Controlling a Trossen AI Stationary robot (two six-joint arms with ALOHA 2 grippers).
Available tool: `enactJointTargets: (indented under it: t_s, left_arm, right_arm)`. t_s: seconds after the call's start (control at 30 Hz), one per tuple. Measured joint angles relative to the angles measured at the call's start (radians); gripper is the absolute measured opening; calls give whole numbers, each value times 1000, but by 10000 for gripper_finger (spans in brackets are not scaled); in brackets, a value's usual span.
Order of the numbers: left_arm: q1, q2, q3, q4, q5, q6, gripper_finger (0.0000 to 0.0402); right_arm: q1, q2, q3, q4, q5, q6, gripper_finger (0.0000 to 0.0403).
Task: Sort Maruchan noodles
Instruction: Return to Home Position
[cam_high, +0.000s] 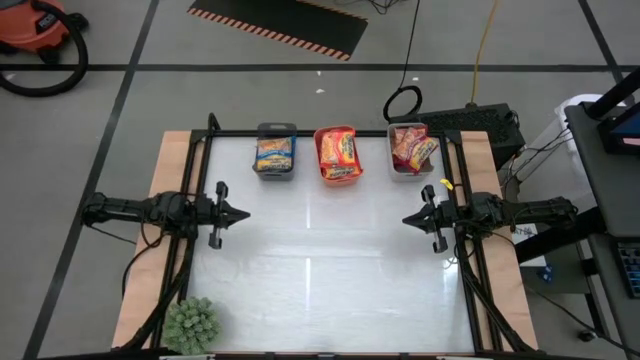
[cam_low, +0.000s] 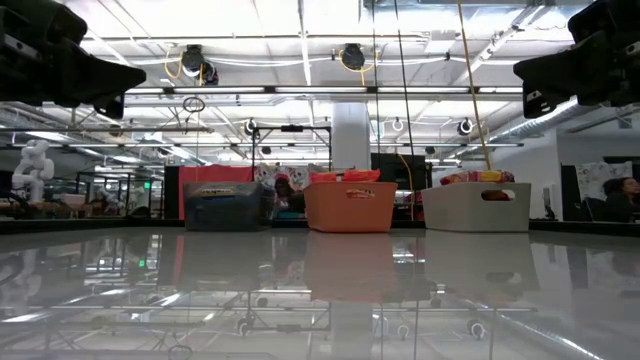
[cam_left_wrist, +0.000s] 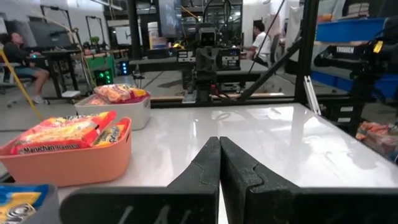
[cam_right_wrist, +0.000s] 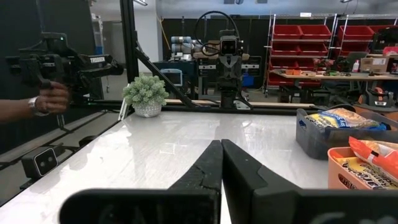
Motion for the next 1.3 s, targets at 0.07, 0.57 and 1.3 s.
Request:
enactJointTargets:
  t_s: [0.07, 0.57, 1.3]
  left_arm:
    - [0, 0, 0, 0, 0, 29, 1]
    - [0, 0, 0, 0, -1, 30, 1]
    - [0, 0, -3, 34, -4, 30, 1]
  right_arm:
    - [0, 0, 0, 0, 0, 0, 0]
    - [0, 0, 0, 0, 0, 0, 0]
    - [0, 0, 0, 0, 0, 0, 0]
